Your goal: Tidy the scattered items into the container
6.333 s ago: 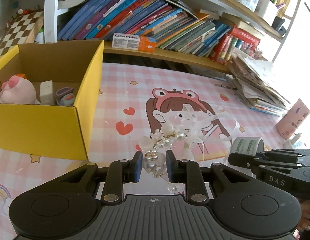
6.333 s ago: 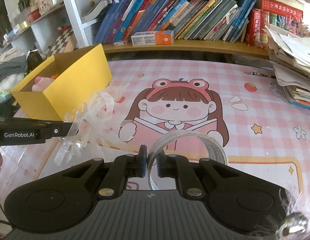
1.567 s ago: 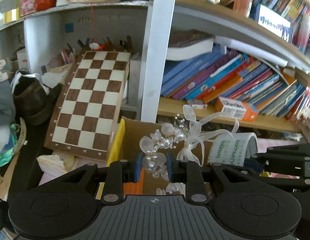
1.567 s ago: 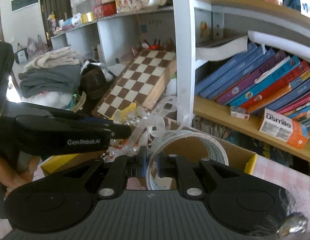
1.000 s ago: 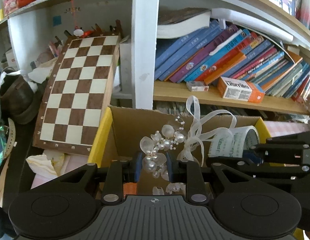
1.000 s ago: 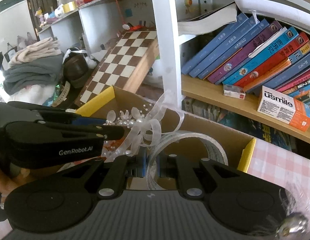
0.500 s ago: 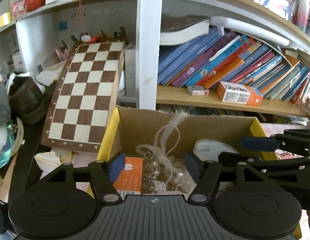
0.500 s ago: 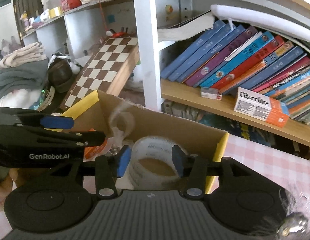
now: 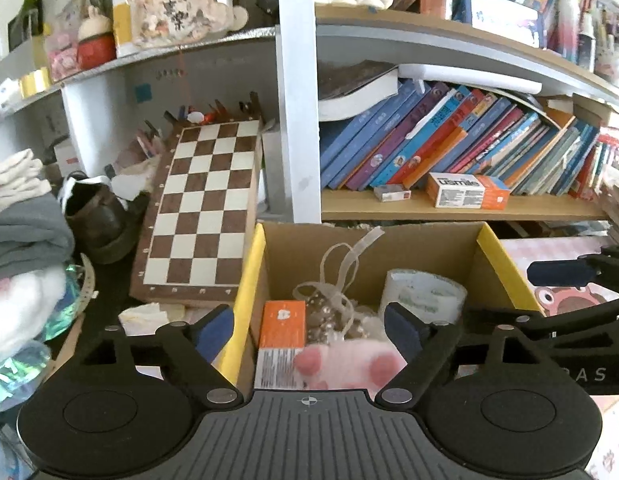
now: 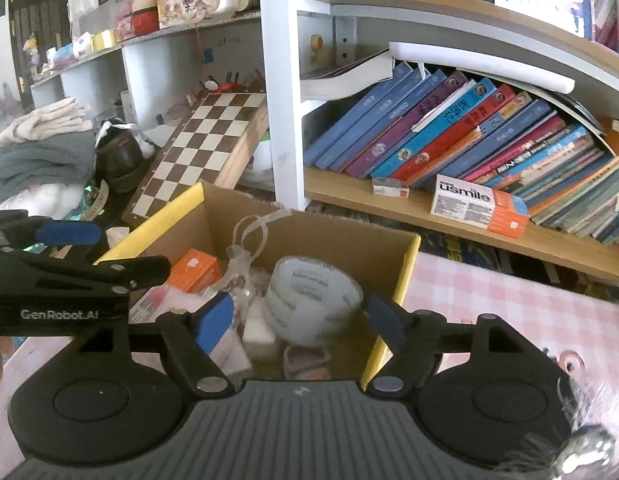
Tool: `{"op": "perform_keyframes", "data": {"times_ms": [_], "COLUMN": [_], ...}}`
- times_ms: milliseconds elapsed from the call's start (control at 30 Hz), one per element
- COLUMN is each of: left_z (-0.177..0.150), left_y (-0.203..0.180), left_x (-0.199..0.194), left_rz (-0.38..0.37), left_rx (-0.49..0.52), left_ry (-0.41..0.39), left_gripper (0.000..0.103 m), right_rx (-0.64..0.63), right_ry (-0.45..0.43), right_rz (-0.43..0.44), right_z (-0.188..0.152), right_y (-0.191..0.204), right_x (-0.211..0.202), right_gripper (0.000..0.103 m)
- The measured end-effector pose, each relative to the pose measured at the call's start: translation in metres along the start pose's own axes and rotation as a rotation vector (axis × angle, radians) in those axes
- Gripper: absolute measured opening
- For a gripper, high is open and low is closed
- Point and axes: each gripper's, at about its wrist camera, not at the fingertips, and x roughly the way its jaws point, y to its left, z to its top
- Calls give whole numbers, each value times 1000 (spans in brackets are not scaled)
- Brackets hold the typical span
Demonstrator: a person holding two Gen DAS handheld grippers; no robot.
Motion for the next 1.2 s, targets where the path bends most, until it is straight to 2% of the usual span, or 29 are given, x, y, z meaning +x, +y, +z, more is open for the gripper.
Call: {"op": "perform_keyframes", "data": {"times_ms": [533,733,1033,1200], "left_z": [-52,-69,-100,-114], "left_y": [-9,-15,-19,-18], "left_x": [-71,-97,-134,-149], "left_rz": [-77,-117,-170,-172], "left_rx": [30,49,41,34], "left_ry": [-9,-23,-32,-34], "left_gripper": [86,90,91,95], "right_rx": [51,74,120,161], "right_ry": [-18,-36,-60,-56], "right_rz": [-67,-96,-165,-214], "right_z": [-61,-80,-114,-136], "right_y": [27,35,46,51], "right_x": [-76,-103,-143,-161], "right_gripper": [77,77,86,93]}}
